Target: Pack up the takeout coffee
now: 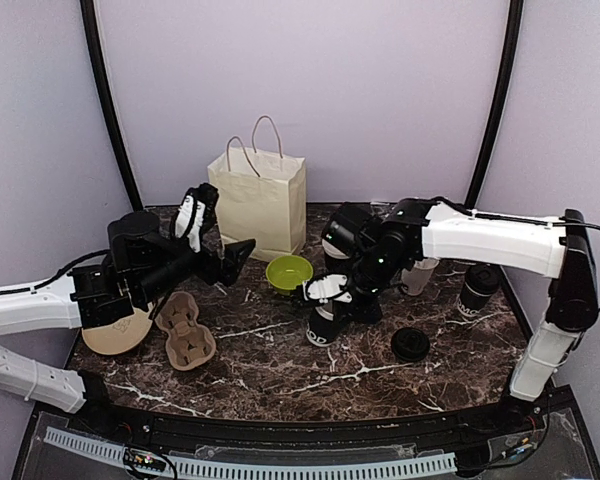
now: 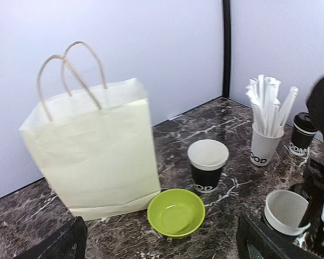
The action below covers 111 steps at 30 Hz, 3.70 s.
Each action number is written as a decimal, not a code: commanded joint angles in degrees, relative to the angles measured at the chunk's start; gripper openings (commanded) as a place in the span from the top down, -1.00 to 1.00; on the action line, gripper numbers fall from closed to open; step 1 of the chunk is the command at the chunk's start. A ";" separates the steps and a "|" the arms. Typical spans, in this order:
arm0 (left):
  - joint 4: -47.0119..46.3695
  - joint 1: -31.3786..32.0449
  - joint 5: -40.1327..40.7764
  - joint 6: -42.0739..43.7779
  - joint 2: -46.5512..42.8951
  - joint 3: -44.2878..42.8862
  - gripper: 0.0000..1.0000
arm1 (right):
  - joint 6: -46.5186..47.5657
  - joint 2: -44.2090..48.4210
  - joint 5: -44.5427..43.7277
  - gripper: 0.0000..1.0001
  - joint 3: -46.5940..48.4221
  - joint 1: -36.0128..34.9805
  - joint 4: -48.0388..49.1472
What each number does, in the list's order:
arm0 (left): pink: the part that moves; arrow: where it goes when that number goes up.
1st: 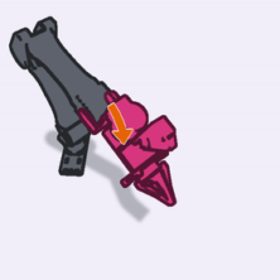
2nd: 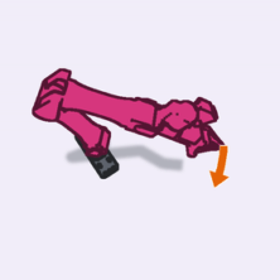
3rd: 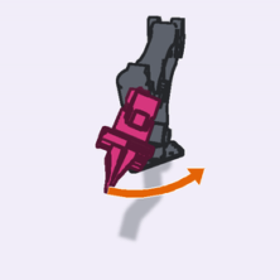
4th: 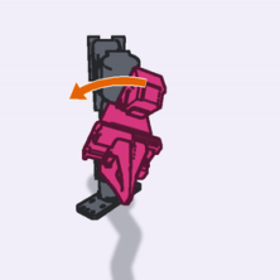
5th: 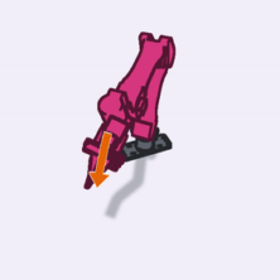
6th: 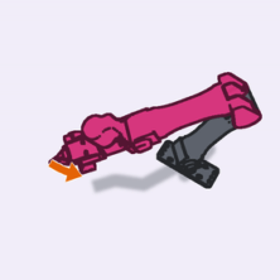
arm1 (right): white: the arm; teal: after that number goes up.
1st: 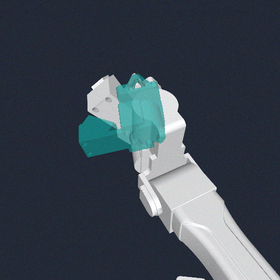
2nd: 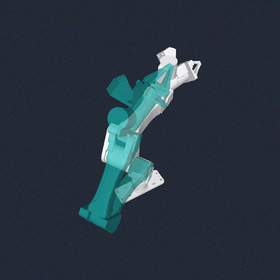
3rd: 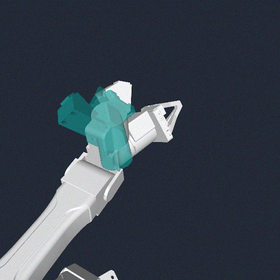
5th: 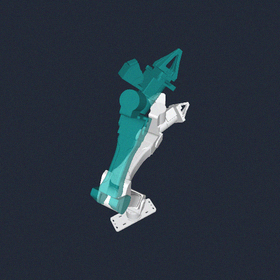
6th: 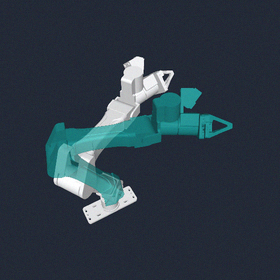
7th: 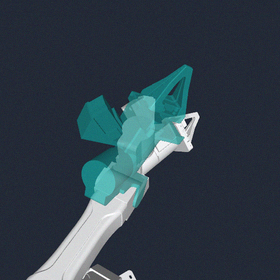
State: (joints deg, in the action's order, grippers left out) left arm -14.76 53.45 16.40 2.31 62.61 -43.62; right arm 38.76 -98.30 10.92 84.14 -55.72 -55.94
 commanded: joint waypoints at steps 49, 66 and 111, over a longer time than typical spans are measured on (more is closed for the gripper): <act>3.63 -18.16 -10.50 -2.13 3.61 -4.98 -0.97 | 2.90 21.99 -6.61 -0.97 -38.51 17.58 14.88; 4.13 -19.17 -13.81 -3.28 4.28 -5.28 -0.97 | 3.94 13.69 -5.00 -0.74 -36.22 21.35 16.32; 7.08 -19.53 -11.99 -0.33 1.35 -4.89 -0.98 | 0.27 -6.94 0.75 -0.26 15.04 3.28 -10.91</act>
State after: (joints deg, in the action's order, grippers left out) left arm -7.97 34.26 4.16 0.82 64.95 -49.30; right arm 39.92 -105.16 12.73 97.03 -51.79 -64.16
